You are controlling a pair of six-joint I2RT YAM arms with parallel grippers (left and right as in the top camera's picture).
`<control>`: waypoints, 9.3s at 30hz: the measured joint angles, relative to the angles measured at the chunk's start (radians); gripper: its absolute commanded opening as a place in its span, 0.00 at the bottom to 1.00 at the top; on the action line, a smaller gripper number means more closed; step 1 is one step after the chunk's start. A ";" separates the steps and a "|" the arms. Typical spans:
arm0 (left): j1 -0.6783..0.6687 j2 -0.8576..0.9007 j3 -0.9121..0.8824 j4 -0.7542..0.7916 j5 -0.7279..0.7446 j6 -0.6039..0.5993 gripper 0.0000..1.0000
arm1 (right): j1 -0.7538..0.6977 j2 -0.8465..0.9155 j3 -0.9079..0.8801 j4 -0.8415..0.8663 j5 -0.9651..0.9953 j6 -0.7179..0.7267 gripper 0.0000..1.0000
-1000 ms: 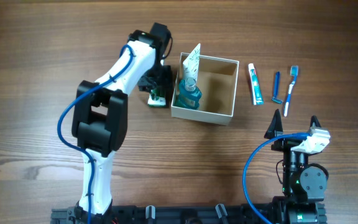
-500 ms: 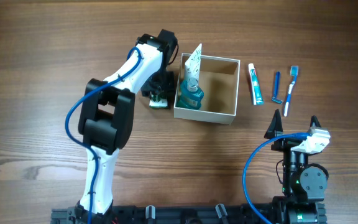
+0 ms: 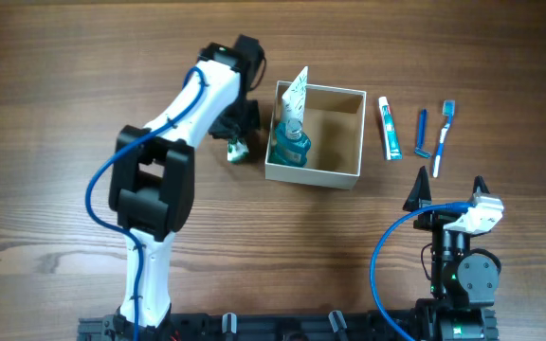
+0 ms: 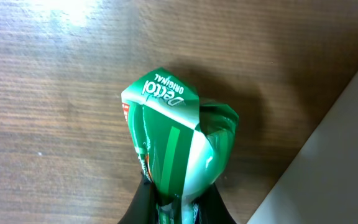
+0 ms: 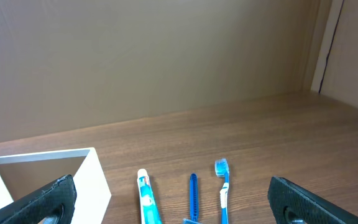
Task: Pack container
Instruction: 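Lower the left gripper and grasp the green Dettol soap bar, then lift the soap bar with the left gripper and carry it over the box, then lower the soap bar into the box and open the left gripper, then withdraw the left gripper to the left side of the table, then move the right gripper up over the blue toothbrush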
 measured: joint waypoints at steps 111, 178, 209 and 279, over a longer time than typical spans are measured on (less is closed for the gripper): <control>-0.230 -0.446 0.015 0.491 0.235 -0.075 0.50 | 0.000 0.000 0.000 0.000 0.000 0.000 1.00; 0.560 -0.692 0.018 -0.189 -0.092 -0.003 1.00 | 0.000 0.000 0.000 0.031 0.058 0.042 1.00; 0.560 -0.692 0.018 -0.189 -0.092 -0.003 1.00 | 0.000 0.097 0.178 0.292 0.003 -0.167 1.00; 0.560 -0.689 0.018 -0.188 -0.092 -0.003 1.00 | -0.291 2.060 1.612 -1.082 -0.134 -0.133 0.99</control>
